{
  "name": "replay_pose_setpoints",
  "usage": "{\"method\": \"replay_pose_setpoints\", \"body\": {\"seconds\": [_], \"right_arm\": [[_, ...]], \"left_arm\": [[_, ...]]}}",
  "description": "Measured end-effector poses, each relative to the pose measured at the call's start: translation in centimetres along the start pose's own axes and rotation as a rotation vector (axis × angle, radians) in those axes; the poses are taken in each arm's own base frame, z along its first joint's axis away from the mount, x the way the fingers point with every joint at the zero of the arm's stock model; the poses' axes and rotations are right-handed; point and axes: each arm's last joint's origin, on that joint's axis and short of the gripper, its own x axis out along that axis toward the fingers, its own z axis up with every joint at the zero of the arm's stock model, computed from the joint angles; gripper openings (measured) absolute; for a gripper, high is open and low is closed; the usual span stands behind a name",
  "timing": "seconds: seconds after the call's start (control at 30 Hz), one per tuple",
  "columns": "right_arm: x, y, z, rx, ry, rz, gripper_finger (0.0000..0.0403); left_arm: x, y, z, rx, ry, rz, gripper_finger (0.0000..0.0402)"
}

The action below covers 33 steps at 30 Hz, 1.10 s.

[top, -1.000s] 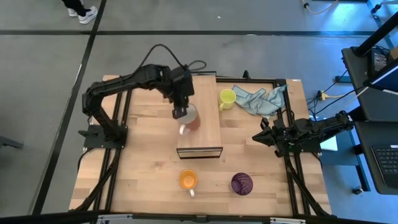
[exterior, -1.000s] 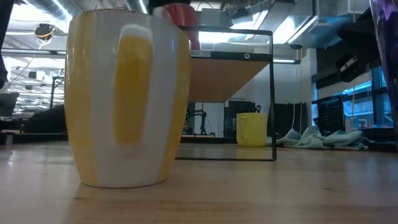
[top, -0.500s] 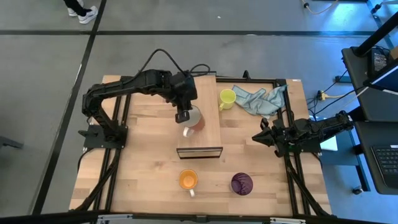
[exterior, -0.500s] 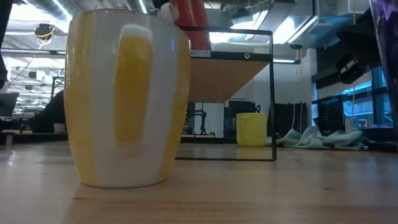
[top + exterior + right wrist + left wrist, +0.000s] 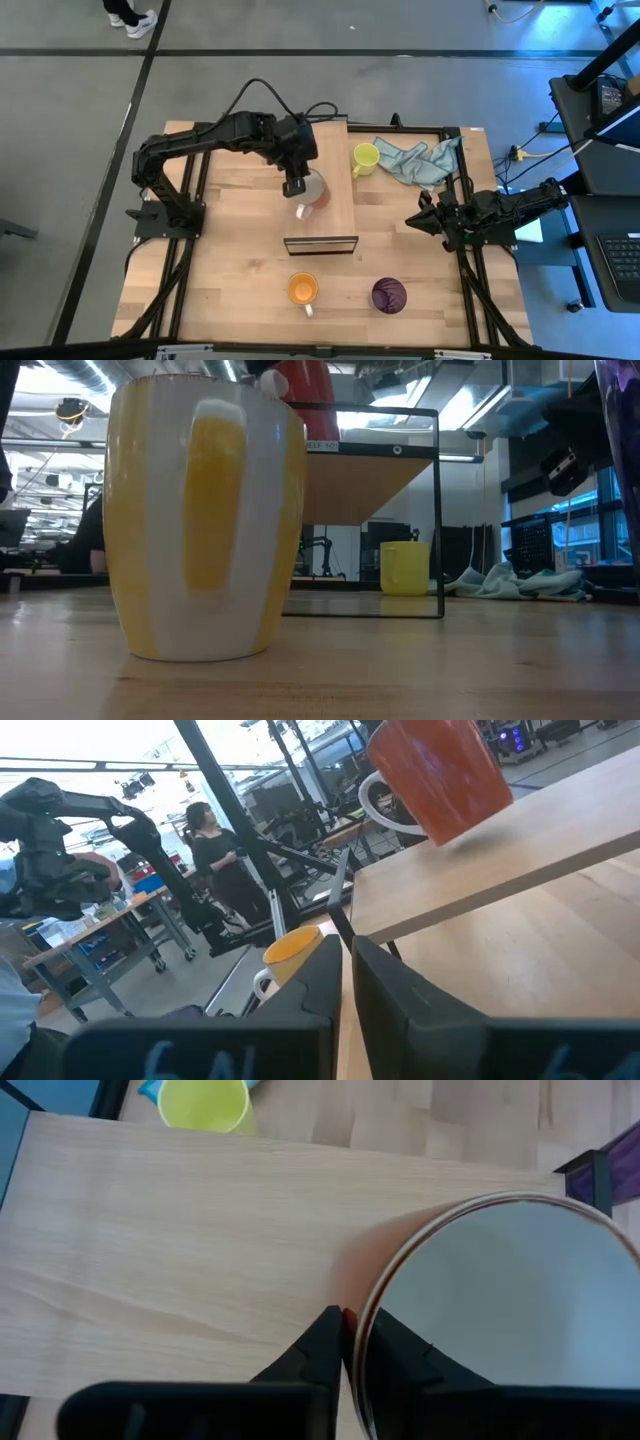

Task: Stack small to large cups/mugs on shelf
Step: Put the orange mug on the shelf

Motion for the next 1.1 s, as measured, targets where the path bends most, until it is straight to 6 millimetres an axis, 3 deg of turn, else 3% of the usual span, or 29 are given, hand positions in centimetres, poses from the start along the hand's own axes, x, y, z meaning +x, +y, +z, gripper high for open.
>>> {"method": "replay_pose_setpoints", "body": {"seconds": [0.77,1.1], "right_arm": [[0.0,0.0,0.0,-0.001,0.000,0.000,0.0032],[0.0,0.0,0.1,0.003,-0.006,0.003,0.0032]], "left_arm": [[0.0,0.0,0.3,-0.001,-0.028,0.002,0.0044],[1.3,0.1,0.5,-0.002,-0.016,0.006,0.0045]]}}
